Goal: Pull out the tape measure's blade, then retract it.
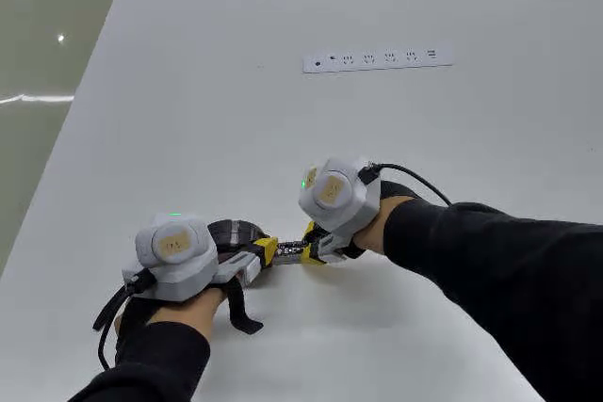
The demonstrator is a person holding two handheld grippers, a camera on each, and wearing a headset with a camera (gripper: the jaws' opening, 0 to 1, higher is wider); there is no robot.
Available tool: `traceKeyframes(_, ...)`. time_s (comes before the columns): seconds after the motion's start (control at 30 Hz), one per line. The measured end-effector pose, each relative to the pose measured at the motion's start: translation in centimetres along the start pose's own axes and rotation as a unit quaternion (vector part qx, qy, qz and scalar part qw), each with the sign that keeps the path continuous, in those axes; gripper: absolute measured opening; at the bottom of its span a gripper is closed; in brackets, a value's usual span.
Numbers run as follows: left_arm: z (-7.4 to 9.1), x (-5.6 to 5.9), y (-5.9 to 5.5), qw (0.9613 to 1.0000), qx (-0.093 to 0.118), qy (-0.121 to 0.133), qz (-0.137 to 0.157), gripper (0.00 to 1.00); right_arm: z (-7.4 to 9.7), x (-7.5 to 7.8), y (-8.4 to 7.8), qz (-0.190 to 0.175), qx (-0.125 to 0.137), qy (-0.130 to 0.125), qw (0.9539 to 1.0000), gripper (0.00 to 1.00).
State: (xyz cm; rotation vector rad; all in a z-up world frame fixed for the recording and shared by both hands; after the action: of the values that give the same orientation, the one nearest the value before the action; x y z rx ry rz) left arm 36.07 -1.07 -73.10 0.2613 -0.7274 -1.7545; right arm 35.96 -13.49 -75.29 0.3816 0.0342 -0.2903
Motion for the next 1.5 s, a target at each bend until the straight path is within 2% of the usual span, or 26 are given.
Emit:
traceKeyframes(0.73, 0.1, 0.0, 0.0, 1.0, -0.003, -0.004, -0.001, 0.57, -0.5, -0.2, 1.2, -0.006, 0.006, 0.004, 1.0, 0.08)
traceKeyframes(0.97, 0.1, 0.0, -0.1, 1.0, -0.004, -0.005, -0.001, 0.57, -0.7, -0.1, 1.6, -0.002, 0.009, 0.013, 0.9999, 0.08)
traceKeyframes(1.5, 0.1, -0.1, -0.1, 0.9999, -0.005, -0.008, -0.002, 0.57, -1.0, -0.3, 2.2, 0.007, 0.013, 0.013, 0.9998, 0.08)
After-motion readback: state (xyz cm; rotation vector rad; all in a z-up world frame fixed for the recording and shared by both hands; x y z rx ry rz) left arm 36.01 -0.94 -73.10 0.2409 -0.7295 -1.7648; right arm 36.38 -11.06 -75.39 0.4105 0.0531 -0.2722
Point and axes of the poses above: the centre of the closed fingertips' face, and the gripper's own axes: z roughly backward along the fingers, x roughly to its right, y roughly out of its top, the point moved 5 cm from there along z, roughly backward along the fingers, and after that the axes turned 12 degrees about -x, right-handed, at the moved point
